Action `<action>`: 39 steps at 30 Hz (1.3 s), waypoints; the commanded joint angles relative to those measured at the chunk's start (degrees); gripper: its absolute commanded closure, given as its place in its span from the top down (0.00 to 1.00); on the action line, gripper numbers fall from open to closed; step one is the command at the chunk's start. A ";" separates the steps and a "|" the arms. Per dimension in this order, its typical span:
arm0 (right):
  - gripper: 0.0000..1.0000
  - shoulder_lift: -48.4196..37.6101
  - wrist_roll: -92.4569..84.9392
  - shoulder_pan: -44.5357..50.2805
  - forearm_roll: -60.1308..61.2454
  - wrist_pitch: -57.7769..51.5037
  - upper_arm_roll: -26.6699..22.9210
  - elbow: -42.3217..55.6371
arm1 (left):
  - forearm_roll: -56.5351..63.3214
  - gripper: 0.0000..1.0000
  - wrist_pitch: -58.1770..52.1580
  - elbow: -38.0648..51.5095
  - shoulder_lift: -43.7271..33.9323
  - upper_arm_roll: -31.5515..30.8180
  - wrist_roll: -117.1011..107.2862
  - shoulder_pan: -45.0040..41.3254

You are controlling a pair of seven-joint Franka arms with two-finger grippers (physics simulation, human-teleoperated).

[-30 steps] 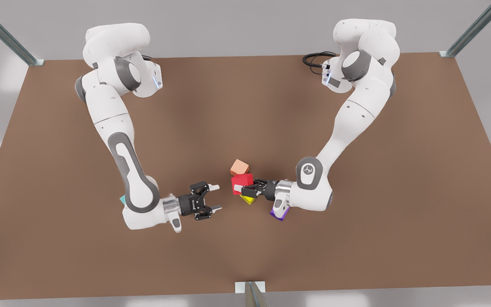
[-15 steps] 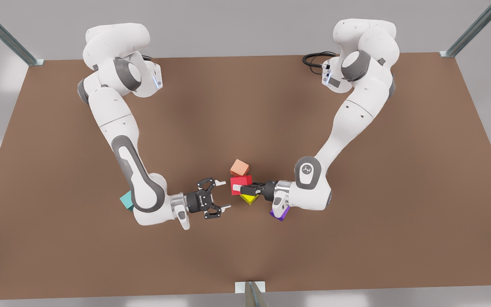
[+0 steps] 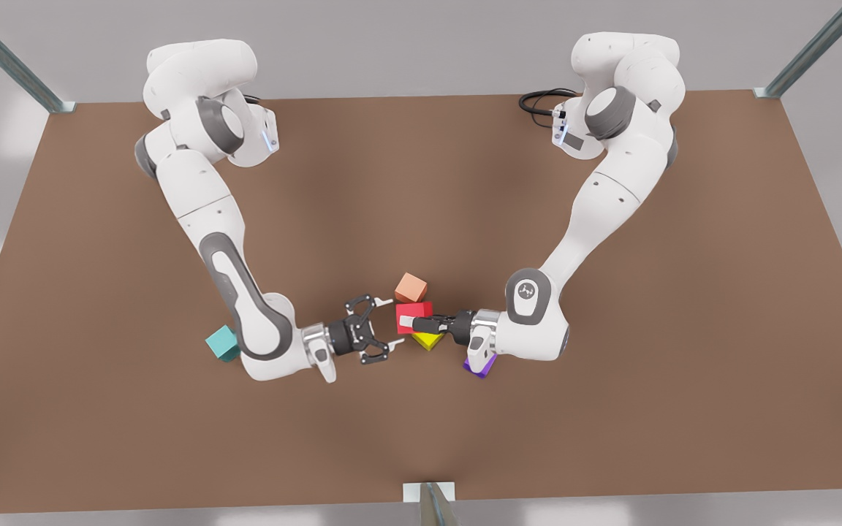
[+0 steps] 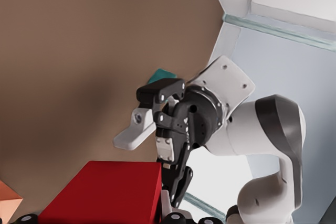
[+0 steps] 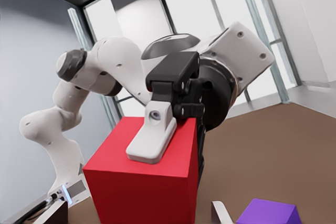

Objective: Pick up red wooden cube and pass to hand red wooden cube and place in blue wooden cube

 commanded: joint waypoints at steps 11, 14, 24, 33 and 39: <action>1.00 0.96 -8.17 2.26 3.27 2.50 0.03 0.02 | -1.27 0.54 -0.15 0.06 0.25 -0.04 6.07 0.00; 1.00 1.31 -8.08 2.70 4.41 2.50 0.03 0.02 | -1.89 0.54 -0.15 0.06 0.17 -0.13 6.07 0.00; 0.48 1.84 -7.91 3.93 6.96 3.29 0.03 0.37 | -1.89 0.54 -0.15 0.06 0.34 -0.04 6.16 -0.09; 0.48 1.75 -7.73 3.93 6.96 3.20 0.03 0.37 | 1.00 1.00 -5.77 0.06 -1.24 0.05 4.59 3.15; 0.48 0.52 -7.38 1.56 3.72 2.41 -0.67 0.11 | 19.45 1.00 -31.51 2.95 -4.67 -2.24 4.67 20.38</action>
